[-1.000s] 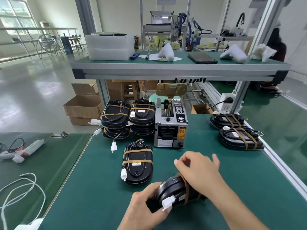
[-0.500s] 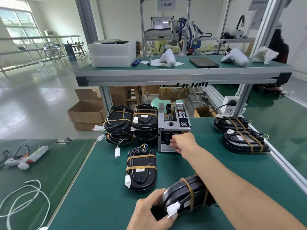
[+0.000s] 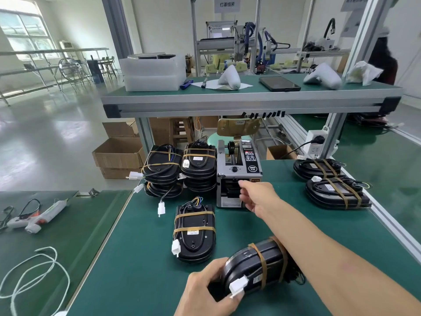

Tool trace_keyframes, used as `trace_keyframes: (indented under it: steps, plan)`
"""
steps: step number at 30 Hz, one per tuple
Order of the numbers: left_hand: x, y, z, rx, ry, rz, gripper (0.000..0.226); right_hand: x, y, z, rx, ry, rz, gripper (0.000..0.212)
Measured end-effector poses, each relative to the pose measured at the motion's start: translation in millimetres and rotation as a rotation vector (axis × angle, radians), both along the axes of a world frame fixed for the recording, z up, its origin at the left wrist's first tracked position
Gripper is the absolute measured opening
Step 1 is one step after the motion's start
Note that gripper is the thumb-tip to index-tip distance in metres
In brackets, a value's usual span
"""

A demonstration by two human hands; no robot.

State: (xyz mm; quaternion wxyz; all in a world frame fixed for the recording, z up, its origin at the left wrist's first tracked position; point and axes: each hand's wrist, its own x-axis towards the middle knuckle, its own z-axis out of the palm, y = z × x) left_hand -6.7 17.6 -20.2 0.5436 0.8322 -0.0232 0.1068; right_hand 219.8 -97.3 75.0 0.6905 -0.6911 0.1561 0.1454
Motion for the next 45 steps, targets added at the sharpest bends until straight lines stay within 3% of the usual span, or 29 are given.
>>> trace_keyframes:
  steps: [4,8,13,30,41,45]
  plan:
    - [1,1,-3,0.003,0.009,-0.003,0.055,-22,-44,15,-0.051,-0.202,0.160,0.024]
    - [4,3,-7,0.023,0.004,-0.005,0.053,-65,-100,20,-0.314,-0.346,0.334,0.041]
    - [5,4,-7,0.030,-0.031,-0.004,0.052,-100,-136,7,-0.389,-0.446,0.288,0.033]
    - [5,5,-11,0.054,-0.037,-0.014,0.056,-120,-141,-9,-0.435,-0.444,0.267,0.029]
    - [6,6,-12,0.054,-0.057,-0.022,0.057,-121,-136,-11,-0.603,-0.447,0.181,0.014]
    - [6,6,-15,0.061,-0.054,-0.019,0.057,-119,-137,-14,-0.607,-0.431,0.161,0.025]
